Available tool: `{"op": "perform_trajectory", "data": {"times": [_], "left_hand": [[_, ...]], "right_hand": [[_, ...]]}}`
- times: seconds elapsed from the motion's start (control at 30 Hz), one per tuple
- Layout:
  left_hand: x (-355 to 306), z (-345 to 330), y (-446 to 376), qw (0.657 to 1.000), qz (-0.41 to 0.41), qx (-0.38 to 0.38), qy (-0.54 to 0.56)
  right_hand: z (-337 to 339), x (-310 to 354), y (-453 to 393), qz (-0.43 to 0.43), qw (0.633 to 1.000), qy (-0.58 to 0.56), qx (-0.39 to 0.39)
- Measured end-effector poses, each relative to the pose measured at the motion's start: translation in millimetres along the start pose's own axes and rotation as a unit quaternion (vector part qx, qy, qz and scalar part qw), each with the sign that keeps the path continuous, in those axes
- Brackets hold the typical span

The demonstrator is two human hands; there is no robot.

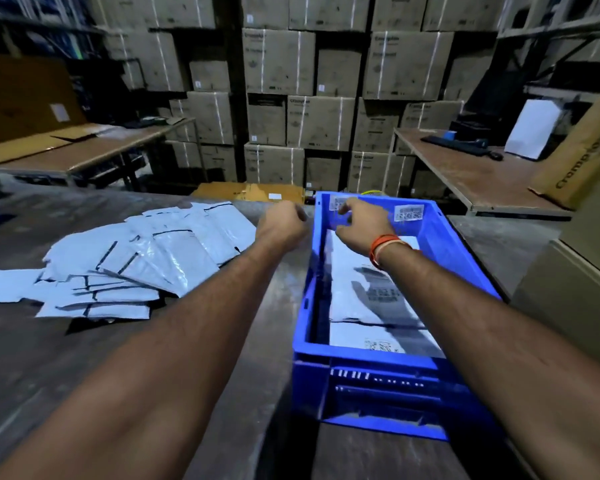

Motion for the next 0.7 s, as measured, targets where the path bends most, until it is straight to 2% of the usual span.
{"op": "perform_trajectory", "data": {"times": [0.27, 0.53, 0.7], "left_hand": [[147, 52, -14, 0.996, 0.074, -0.007, -0.047], [312, 57, -23, 0.989, 0.098, 0.086, -0.065], [364, 44, -26, 0.990, 0.068, 0.113, -0.048]], "right_hand": [[-72, 121, -27, 0.053, 0.997, 0.036, 0.041], [-250, 197, -17, 0.016, 0.982, 0.047, 0.184], [-338, 210, -4, -0.008, 0.968, 0.075, 0.239]]}}
Point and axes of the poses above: each hand's wrist, its own y-axis away from the middle knuckle, its own z-axis out of the back of the hand, x = y × z, the point moved 1 cm from there along -y, towards the middle knuckle, and after that the axes turned 7 degrees about -z, right-handed, at the moved point
